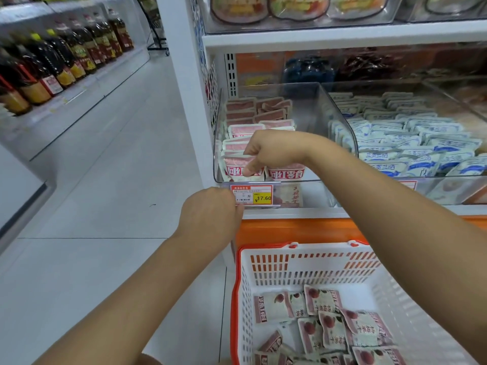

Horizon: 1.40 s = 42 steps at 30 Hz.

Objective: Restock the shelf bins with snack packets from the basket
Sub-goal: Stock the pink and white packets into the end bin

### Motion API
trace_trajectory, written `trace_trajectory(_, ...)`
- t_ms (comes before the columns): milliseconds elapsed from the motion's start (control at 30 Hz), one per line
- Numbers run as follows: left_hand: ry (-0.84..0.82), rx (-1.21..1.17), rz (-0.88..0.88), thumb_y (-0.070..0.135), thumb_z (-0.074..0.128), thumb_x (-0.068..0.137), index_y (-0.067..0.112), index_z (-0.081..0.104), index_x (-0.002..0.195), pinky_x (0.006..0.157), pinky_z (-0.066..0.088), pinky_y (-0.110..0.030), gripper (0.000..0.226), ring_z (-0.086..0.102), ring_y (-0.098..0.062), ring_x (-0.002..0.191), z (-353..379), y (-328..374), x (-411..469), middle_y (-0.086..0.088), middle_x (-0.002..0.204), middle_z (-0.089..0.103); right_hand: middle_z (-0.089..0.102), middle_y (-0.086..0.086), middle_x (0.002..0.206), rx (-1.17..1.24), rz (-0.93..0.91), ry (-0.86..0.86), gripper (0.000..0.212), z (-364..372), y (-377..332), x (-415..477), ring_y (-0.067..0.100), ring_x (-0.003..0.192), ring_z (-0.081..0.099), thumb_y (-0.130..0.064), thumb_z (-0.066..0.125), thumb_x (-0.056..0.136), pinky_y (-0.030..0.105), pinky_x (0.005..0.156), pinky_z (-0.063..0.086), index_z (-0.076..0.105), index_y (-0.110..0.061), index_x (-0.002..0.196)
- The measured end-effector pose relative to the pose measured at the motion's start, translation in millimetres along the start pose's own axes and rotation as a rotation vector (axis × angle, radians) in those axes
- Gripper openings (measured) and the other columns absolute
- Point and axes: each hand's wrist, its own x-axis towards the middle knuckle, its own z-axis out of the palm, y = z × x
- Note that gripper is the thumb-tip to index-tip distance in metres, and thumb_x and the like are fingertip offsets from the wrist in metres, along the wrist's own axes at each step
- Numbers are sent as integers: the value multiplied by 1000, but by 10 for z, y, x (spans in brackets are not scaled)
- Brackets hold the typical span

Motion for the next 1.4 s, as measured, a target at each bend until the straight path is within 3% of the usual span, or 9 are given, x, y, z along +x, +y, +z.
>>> trace_trajectory(167,7,13,-18,46,38,99,21,54,126,75,48,-24,40,52,-12,81,5,13,8,2,107,64,52,-5,63,-60,-6,-73,30,56,-4,98,12,56,44,-27,66,89,27,59,35,54,-14,65)
trace_trajectory(267,6,4,-17,47,38,98,22,56,123,71,45,-23,40,50,-11,79,-15,3,-3,3,105,64,60,-6,93,-116,-49,-96,24,75,-85,143,13,80,53,-20,64,90,30,79,41,64,-8,111)
trace_trajectory(400,7,5,2,46,38,98,22,56,121,70,40,-23,38,48,-9,79,14,-21,-14,3,107,65,39,-1,63,-230,-67,-158,30,46,-129,257,14,56,34,-17,65,89,27,56,28,48,-9,66)
trace_trajectory(633,0,34,24,45,36,99,22,57,111,67,39,-23,34,47,-11,74,-2,-23,-14,2,91,62,45,-1,63,-198,-60,-139,31,45,-94,196,14,56,40,-21,66,88,26,56,34,49,-12,63)
trace_trajectory(767,4,8,76,44,38,99,21,51,88,63,36,-22,29,48,-11,69,82,17,-80,7,73,46,69,-4,86,-128,-160,293,19,68,-108,-93,12,79,62,-33,67,86,31,76,52,71,-14,91)
trace_trajectory(900,-85,-104,244,42,40,98,24,47,85,66,36,-20,23,48,-8,70,362,102,-206,10,79,50,47,-6,55,-22,-280,856,40,568,122,-544,12,52,42,-42,58,89,27,50,33,46,-17,59)
trace_trajectory(1200,-471,-126,429,26,42,99,14,62,114,90,47,-26,27,58,-15,101,1580,70,-357,-1,116,62,63,2,70,218,631,45,27,2369,1758,-1044,15,64,57,-32,57,93,21,50,34,63,-13,74)
trace_trajectory(1333,-415,-52,542,28,36,100,12,69,99,97,40,-28,37,57,-16,94,1982,-97,-261,-2,101,68,65,13,110,442,854,-27,31,2807,2121,-1109,26,101,62,-25,61,92,27,77,44,62,-2,113)
trace_trajectory(1400,-313,-11,603,30,32,98,15,70,82,96,34,-26,44,57,-15,82,2137,-124,-254,1,82,68,62,10,88,505,917,-63,23,2969,2211,-1117,21,79,59,-26,65,90,25,72,44,62,-4,93)
